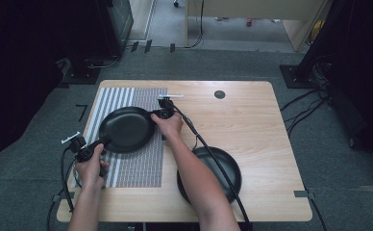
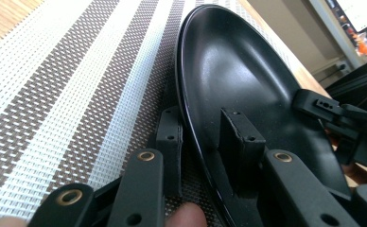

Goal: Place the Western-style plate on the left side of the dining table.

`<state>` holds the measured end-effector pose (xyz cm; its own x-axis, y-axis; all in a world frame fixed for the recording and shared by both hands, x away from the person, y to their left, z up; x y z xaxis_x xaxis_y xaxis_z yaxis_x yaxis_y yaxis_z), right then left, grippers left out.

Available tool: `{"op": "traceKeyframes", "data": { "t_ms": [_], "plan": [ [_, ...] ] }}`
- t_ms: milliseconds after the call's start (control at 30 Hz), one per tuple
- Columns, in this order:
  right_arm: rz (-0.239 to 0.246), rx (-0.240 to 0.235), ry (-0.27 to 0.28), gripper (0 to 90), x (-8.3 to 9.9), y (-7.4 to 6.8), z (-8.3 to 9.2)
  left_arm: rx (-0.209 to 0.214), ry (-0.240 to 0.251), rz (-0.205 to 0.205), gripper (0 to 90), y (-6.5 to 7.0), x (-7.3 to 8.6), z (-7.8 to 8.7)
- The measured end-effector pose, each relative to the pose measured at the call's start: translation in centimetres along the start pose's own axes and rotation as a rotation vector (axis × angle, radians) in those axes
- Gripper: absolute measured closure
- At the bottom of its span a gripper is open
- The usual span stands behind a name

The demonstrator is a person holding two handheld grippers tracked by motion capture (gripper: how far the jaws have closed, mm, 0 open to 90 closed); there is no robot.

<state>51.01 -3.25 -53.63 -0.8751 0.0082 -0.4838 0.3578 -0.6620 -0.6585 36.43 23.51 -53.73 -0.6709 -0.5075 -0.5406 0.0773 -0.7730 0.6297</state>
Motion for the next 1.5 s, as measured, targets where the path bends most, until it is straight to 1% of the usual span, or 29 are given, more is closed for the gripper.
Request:
{"op": "traceKeyframes", "data": {
  "t_ms": [133, 300, 433, 600, 667, 767, 833, 900, 967, 1000, 1067, 1133, 1200, 1267, 1333, 1400, 1500],
  "plan": [
    [-0.027, -0.021, -0.005, 81.5, -0.1, 0.2, 0.0, -0.014, 0.010, -0.009, 71.2, 0.2, 0.2, 0.0],
    [-0.019, -0.024, -0.010, 81.4, -0.2, 0.3, -0.1, -0.021, 0.018, -0.013, 70.9, 0.3, 0.3, 0.0],
    [-0.017, -0.019, -0.019, 81.2, -0.3, 0.2, -0.1, -0.014, 0.021, -0.004, 70.1, 0.2, 0.3, 0.0],
    [-0.009, -0.010, -0.015, 80.8, -0.4, 0.1, -0.2, -0.014, 0.024, -0.005, 69.8, 0.3, 0.4, 0.0],
    [0.002, 0.000, -0.015, 80.4, -0.5, 0.0, -0.2, -0.009, 0.023, -0.003, 69.3, 0.2, 0.4, 0.0],
    [-0.006, 0.008, -0.024, 79.8, -0.6, -0.1, -0.3, 0.004, 0.020, 0.001, 68.4, 0.1, 0.3, 0.0],
    [-0.020, 0.002, -0.031, 78.7, -0.6, 0.0, -0.3, 0.019, 0.019, 0.009, 66.2, 0.1, 0.3, 0.1],
    [-0.047, 0.008, -0.039, 72.7, -0.7, 0.1, -0.3, 0.039, 0.018, 0.032, 63.9, -0.1, 0.2, 0.2],
    [-0.061, 0.013, -0.037, 68.0, -0.9, 0.2, -0.1, 0.060, 0.016, 0.060, 60.4, -0.3, 0.2, 0.3],
    [-0.072, 0.023, -0.020, 65.2, -1.1, 0.3, 0.2, 0.063, 0.018, 0.057, 58.0, -0.3, 0.1, 0.3],
    [-0.060, 0.065, 0.034, 58.4, -1.6, 0.4, 1.0, 0.046, 0.033, 0.038, 52.9, -0.2, 0.1, 0.5],
    [-0.047, 0.089, 0.075, 55.0, -2.2, 0.5, 2.1, 0.010, 0.044, 0.009, 48.7, 0.0, 0.1, 0.6],
    [-0.023, 0.102, 0.114, 50.7, -2.7, 0.3, 3.2, -0.038, 0.054, -0.024, 44.4, 0.1, 0.0, 0.9],
    [0.007, 0.116, 0.144, 48.7, -3.2, 0.1, 4.4, -0.073, 0.065, -0.051, 40.2, 0.1, -0.2, 1.2],
    [0.020, 0.130, 0.158, 43.7, -3.6, -0.2, 5.6, -0.092, 0.077, -0.072, 37.6, 0.2, -0.4, 1.6],
    [0.034, 0.115, 0.155, 41.0, -3.8, -0.6, 6.7, -0.094, 0.080, -0.089, 37.2, 0.4, -0.5, 2.0],
    [0.069, 0.106, 0.154, 34.9, -3.8, -1.3, 8.5, -0.094, 0.081, -0.131, 35.1, 1.0, -0.6, 2.6]
  ]
}}
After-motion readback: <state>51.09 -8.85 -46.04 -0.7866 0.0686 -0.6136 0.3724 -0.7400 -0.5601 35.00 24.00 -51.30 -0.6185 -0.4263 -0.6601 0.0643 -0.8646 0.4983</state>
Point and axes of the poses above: each handheld gripper's, and its own axes: z roughly backward along the jaws, x roughly out of its underside, y roughly to its right, the point moved 2 cm from there along -z, roughly forward along the jaws, and after that the axes turned 6 degrees about -y, right-handed, at the moved point
